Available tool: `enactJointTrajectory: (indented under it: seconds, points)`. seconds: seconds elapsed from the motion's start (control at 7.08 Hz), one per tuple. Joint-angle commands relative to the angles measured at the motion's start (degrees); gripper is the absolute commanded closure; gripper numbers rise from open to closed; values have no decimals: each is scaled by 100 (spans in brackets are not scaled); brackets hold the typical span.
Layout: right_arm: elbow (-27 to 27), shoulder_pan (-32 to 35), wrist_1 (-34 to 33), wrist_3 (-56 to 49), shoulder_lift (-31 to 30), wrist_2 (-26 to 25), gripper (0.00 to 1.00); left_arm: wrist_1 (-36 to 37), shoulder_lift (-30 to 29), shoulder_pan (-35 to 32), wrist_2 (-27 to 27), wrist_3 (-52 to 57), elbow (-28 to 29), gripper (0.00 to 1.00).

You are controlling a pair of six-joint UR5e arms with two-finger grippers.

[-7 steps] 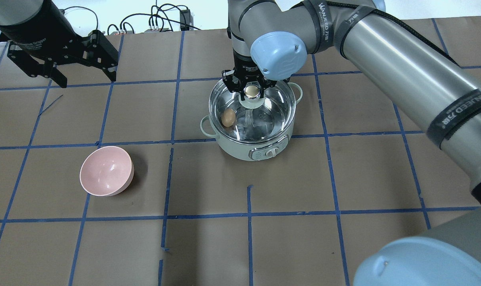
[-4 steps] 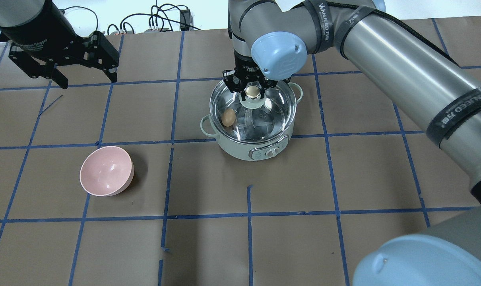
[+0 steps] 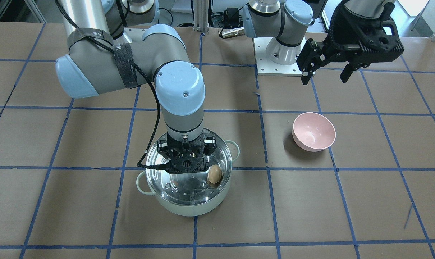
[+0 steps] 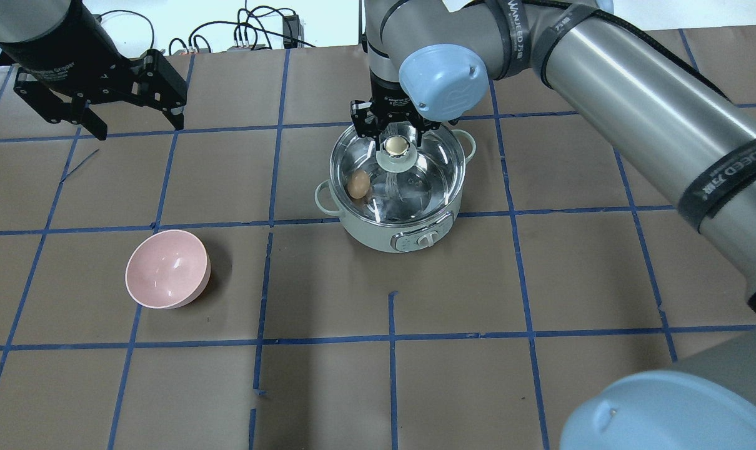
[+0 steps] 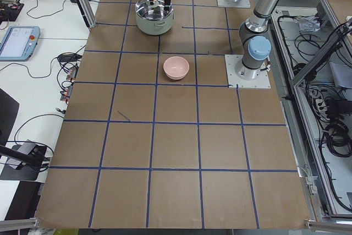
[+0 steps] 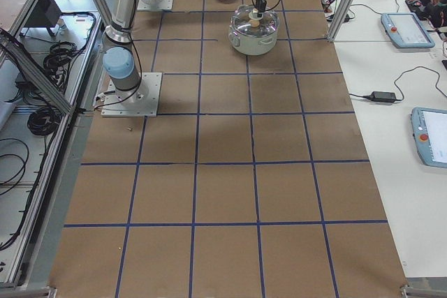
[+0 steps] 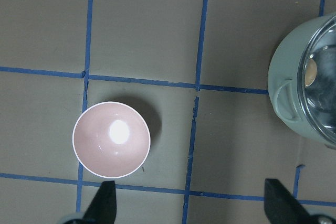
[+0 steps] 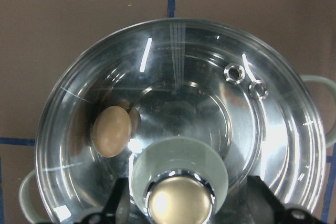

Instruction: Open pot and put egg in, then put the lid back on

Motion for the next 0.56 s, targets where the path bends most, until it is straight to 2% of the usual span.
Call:
enactJointTrajectory:
  seconds: [0.0,0.14,0.28,0.42]
  points:
    - [6,-338,669,18,-749,220,7,0,0,-9,-8,-9,-8,0]
    - [58,-758,1336,-78,-1362,256,7,0,0,-9,1,-9,-8,0]
    - [84,-1110,1908,-297,-1786,265,1,0,0,-35,27,-9,-16,0]
    - [198,-1279,2184,-377,-2112,152,0,0,0,-44,28,-9,-25,0]
